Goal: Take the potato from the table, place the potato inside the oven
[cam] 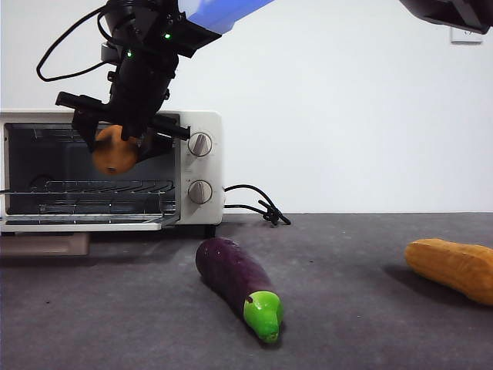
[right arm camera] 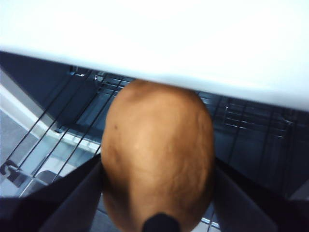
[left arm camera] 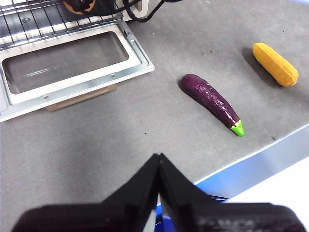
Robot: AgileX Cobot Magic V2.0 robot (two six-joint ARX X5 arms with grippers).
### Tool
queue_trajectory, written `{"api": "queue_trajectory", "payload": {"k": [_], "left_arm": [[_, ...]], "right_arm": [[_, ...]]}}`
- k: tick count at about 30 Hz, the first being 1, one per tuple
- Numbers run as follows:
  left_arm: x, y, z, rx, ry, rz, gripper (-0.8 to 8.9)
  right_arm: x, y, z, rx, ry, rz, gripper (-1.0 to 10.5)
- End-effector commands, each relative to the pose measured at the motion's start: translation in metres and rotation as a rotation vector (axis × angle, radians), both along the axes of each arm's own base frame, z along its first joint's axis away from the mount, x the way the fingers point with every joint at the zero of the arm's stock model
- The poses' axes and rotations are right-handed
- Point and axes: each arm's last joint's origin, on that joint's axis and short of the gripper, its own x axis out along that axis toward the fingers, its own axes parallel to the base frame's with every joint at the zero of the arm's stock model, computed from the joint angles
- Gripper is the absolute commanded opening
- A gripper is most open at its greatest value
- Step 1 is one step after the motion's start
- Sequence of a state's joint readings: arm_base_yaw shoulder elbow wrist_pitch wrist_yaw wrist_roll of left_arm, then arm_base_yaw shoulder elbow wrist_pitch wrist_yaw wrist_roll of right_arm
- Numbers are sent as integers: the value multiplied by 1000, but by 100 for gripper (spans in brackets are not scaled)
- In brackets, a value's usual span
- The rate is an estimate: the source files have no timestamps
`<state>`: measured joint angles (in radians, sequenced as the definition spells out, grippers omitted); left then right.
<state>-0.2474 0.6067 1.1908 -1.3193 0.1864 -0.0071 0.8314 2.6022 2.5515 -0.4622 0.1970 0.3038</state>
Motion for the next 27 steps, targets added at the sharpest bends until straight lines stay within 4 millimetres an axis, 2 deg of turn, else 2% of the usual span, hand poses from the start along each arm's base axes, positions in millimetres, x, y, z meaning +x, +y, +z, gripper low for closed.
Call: {"api": "queue_trajectory", "payload": {"k": [1,16,24,27], "left_arm": [[1,0,-1,14,-3,-11,-4],[3,-1,-2,17,4,-12,-4],[3,-1,-2,17,5,-13,-4],[3,-1,-2,17,4,-13,-4]], "right_arm": [[4,3,-18,-10,17,-12,2],[8,0,-18,-10,5,-29,2],[12,-4,-29,-34,49,-42,16],[12,-4,-29,-33,57,-46,199]]}}
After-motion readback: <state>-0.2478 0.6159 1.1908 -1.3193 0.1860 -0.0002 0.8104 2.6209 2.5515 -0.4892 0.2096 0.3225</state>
